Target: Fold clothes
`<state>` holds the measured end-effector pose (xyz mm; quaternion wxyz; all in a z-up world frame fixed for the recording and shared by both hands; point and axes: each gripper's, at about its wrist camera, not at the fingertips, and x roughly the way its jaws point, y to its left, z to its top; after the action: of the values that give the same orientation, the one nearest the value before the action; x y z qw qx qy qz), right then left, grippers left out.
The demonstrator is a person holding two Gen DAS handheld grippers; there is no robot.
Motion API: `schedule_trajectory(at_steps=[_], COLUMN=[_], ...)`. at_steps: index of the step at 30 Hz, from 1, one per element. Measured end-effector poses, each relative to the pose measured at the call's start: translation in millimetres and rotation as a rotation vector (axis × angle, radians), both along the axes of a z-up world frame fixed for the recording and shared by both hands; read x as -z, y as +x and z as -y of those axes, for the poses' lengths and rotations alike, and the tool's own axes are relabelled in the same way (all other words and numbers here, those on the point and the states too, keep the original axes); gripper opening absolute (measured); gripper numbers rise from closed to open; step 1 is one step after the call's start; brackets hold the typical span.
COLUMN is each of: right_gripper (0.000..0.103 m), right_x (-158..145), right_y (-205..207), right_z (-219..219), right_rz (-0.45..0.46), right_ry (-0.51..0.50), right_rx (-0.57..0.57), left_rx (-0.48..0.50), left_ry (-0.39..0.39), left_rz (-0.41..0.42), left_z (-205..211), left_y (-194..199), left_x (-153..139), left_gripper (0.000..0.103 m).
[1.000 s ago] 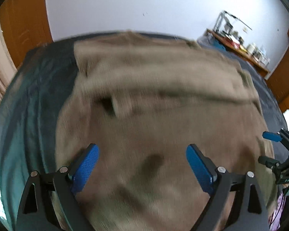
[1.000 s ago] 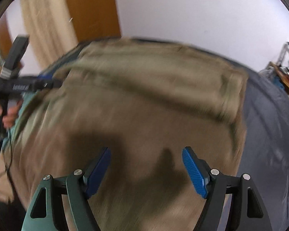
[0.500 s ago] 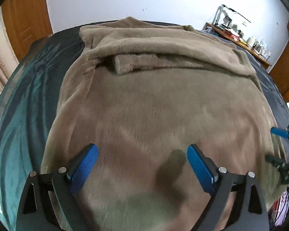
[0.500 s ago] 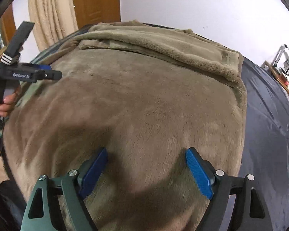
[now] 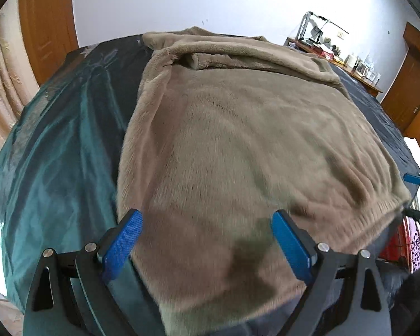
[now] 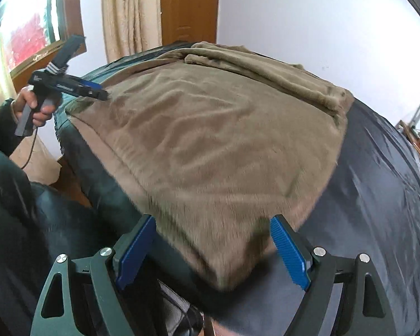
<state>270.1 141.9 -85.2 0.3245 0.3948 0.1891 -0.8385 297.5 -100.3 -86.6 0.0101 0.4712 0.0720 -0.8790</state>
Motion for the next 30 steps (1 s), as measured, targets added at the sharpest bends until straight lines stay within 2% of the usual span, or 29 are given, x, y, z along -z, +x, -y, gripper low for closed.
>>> schedule_trajectory(at_steps=[1,3,4,6,7,11,16,23,24,26,27,30], right_gripper=[0.085,0.076,0.066,0.056,0.04,0.023,0.019,0.019,0.019,0.019,0.019,0.019], right_x=[1.8,6.9,10.3,12.5,11.3,3.3,-10.2,-13.5,-13.5,-13.8,-13.9,-17.8], right_y=[2.0,2.6,1.7,-2.5,-3.5,-9.0,-10.5,-19.7,-20.9,-23.6,-24.1,-25.5], right_z=[-5.1,-11.3,-12.8,-14.3,-15.1,-12.7,-12.8,-13.4,-12.7,-12.0,-12.0,-14.8], right_rz=[0.0,-0.005,-0.01,-0.012,-0.017,-0.031,-0.062,-0.062,-0.061,-0.061,-0.061,-0.068], right_ry=[0.004,0.022,0.039,0.032,0.016,-0.014,-0.058,-0.08,-0.082,-0.088,-0.092,-0.119], right_rx=[0.021,0.059,0.085,0.119,0.133,0.177,0.205,0.256,0.257,0.265,0.27,0.29], left_rx=[-0.005,-0.015,-0.02,-0.03,-0.035,-0.044,-0.043,0.05,0.057,0.063,0.065,0.083], left_ry=[0.001,0.003,0.004,0.006,0.007,0.005,0.002,-0.002,-0.008,-0.033,-0.041,-0.044], left_rz=[-0.004,-0.013,-0.017,-0.026,-0.03,-0.061,-0.102,-0.122,-0.122,-0.109,-0.101,-0.118], left_z=[1.2,3.6,4.8,7.2,8.3,13.4,18.6,2.4,-0.8,-7.6,-10.0,-13.8], left_y=[5.5,16.6,22.1,33.1,38.6,55.2,75.3,82.5,80.8,74.2,71.2,66.6], left_x=[0.3,0.8,1.1,1.6,1.9,-2.1,-7.7,-4.0,-2.8,1.7,4.0,5.7], left_gripper=[0.095,0.095,0.095,0.095,0.095,0.095,0.095,0.095,0.091,0.074,0.062,0.047])
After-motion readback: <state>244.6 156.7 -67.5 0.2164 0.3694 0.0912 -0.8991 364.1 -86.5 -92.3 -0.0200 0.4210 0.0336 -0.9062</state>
